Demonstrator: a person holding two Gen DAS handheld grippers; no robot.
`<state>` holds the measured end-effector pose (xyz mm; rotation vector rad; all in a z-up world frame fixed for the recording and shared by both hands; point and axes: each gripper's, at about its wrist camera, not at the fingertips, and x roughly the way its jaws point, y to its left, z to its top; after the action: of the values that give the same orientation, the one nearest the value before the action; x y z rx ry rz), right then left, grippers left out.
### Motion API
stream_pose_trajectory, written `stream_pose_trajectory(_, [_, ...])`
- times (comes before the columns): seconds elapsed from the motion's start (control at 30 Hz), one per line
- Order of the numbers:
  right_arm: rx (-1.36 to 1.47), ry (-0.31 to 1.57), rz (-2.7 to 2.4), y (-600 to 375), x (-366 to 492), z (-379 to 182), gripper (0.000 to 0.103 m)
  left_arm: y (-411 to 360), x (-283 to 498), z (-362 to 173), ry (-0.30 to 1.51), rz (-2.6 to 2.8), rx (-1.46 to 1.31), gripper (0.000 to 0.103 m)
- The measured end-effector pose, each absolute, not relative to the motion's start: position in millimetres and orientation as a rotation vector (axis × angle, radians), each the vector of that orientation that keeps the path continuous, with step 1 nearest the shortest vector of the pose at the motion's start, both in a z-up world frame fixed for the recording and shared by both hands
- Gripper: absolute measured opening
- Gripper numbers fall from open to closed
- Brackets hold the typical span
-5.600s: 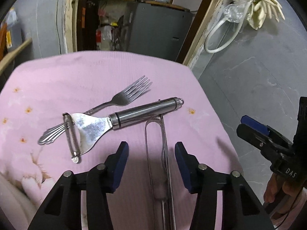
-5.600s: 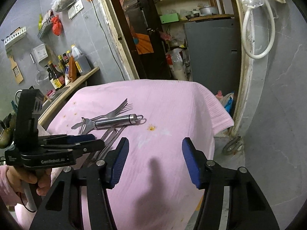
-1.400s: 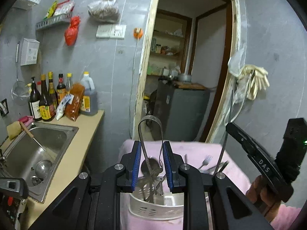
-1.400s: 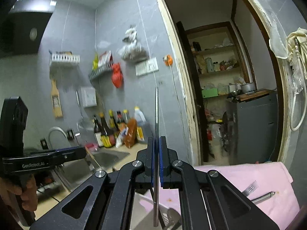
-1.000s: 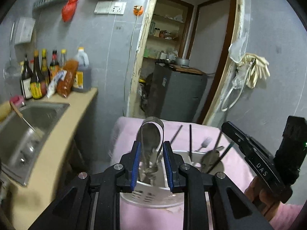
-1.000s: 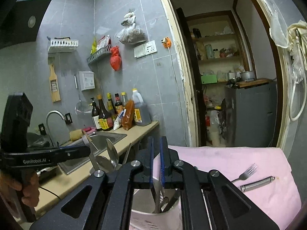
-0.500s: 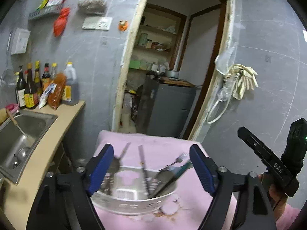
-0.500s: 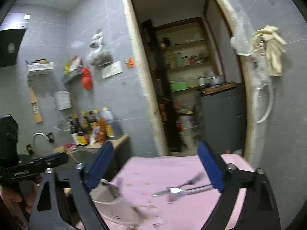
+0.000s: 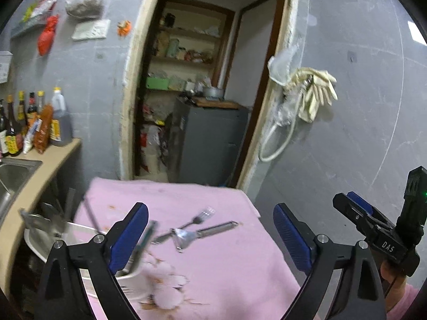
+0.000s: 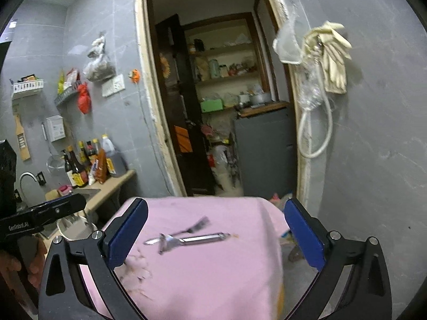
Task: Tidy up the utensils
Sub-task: 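Grasp the steel fork with the left tool while the right tool grasps the peeler handle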
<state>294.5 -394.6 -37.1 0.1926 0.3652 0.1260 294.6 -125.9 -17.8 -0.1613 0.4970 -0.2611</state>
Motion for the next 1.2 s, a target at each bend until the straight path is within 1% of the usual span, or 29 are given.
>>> stream_pose_trajectory(0.27, [0.198,0.476,0.134,-422,319,-77,0.101,-170,337,-38,0.604,-0.293,-0.143,0.095])
stream_pose_trajectory(0.6, [0.282,0.633,0.132,-425,370,-138,0.1,-182,404,-86,0.711,-0.237,-0.17,0.094])
stream_pose_trajectory(0.63, [0.294,0.656,0.135,-423,378,-145,0.1,-184,410,-89,0.721,-0.232,-0.169,0.095])
stream_pose_trajectory(0.7, [0.313,0.702,0.145,-417,391,-159,0.096,-183,423,-99,0.745,-0.215,-0.165,0.094])
stream_pose_trajectory(0.77, [0.331,0.75,0.16,-410,404,-174,0.081,-181,436,-111,0.772,-0.189,-0.162,0.093])
stream_pose_trajectory(0.8, [0.344,0.782,0.167,-405,412,-182,0.077,-180,443,-118,0.785,-0.176,-0.159,0.092])
stream_pose_trajectory(0.87, [0.366,0.826,0.18,-398,424,-195,0.061,-177,453,-129,0.813,-0.153,-0.15,0.089])
stream_pose_trajectory(0.9, [0.378,0.85,0.188,-394,431,-202,0.058,-176,458,-135,0.825,-0.146,-0.145,0.088])
stream_pose_trajectory(0.97, [0.4,0.888,0.202,-386,440,-211,0.046,-173,468,-148,0.863,-0.124,-0.127,0.082])
stream_pose_trajectory(1.0, [0.414,0.901,0.211,-382,445,-216,0.043,-172,473,-153,0.883,-0.112,-0.115,0.081])
stream_pose_trajectory(1.07, [0.433,0.927,0.226,-374,453,-223,0.033,-170,480,-162,0.912,-0.096,-0.1,0.072])
stream_pose_trajectory(1.13, [0.451,0.941,0.248,-368,460,-228,0.025,-167,488,-169,0.941,-0.094,-0.097,0.066])
stream_pose_trajectory(1.2, [0.471,0.958,0.267,-360,468,-234,0.023,-165,493,-173,0.957,-0.091,-0.095,0.061])
